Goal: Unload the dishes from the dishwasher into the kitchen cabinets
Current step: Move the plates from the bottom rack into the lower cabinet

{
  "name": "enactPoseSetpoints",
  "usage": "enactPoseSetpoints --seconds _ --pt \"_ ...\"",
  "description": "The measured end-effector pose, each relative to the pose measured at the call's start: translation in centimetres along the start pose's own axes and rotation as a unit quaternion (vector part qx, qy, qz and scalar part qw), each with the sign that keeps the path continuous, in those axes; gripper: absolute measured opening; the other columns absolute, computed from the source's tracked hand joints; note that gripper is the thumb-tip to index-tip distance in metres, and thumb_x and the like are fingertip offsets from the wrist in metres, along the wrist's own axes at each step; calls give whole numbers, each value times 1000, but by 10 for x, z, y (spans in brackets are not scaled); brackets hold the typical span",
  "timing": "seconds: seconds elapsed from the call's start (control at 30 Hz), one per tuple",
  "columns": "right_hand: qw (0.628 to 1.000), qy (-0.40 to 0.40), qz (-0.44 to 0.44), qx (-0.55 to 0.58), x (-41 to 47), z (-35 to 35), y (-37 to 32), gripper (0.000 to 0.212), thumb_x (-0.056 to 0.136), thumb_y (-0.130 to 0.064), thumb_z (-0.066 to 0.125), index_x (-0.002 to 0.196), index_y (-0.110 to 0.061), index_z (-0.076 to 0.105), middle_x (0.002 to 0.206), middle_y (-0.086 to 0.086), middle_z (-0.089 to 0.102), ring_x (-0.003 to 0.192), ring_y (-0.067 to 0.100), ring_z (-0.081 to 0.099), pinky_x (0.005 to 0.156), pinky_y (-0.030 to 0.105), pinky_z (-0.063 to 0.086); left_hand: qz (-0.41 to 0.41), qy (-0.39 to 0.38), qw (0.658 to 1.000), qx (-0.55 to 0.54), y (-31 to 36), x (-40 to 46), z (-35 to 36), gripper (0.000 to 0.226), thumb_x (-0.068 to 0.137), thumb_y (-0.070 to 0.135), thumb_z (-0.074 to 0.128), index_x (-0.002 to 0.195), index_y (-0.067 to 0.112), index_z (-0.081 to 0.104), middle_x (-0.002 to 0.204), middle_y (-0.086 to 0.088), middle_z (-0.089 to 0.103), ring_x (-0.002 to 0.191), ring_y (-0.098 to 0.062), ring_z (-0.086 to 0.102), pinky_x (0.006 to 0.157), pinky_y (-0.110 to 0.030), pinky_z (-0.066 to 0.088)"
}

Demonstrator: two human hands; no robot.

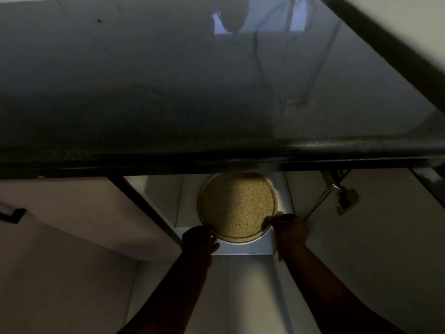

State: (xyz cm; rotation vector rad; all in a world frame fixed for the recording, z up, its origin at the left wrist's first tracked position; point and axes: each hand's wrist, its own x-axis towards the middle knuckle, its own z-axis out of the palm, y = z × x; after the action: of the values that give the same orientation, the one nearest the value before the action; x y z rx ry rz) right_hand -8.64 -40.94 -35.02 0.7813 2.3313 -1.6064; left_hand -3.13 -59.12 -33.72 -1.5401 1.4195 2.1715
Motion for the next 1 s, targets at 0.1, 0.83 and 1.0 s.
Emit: enactPoseSetpoints --seconds 0.1,0.83,1.0 --pt "997 -39 23 59 -6 6 4 21 77 -6 73 62 -17 64 69 9 63 77 29 62 67 34 49 30 -5 1000 -7 5 3 0 38 94 3 52 131 -2 47 123 -25 57 87 -26 61 74 -36 53" --pt "982 -145 -118 4 -207 -94 -105 18 89 -6 55 88 -22 63 84 1 69 76 21 68 67 33 53 218 -48 937 269 31 -200 -24 21 94 9 50 82 18 65 94 -7 70 81 -23 66 73 -41 55" --pt "965 -88 -235 -69 -258 -158 -150 12 94 -20 55 86 -28 62 84 -5 67 75 6 66 73 28 57 510 -35 798 321 59 -312 12 19 96 17 47 84 29 56 78 6 63 73 -11 60 70 -27 51"
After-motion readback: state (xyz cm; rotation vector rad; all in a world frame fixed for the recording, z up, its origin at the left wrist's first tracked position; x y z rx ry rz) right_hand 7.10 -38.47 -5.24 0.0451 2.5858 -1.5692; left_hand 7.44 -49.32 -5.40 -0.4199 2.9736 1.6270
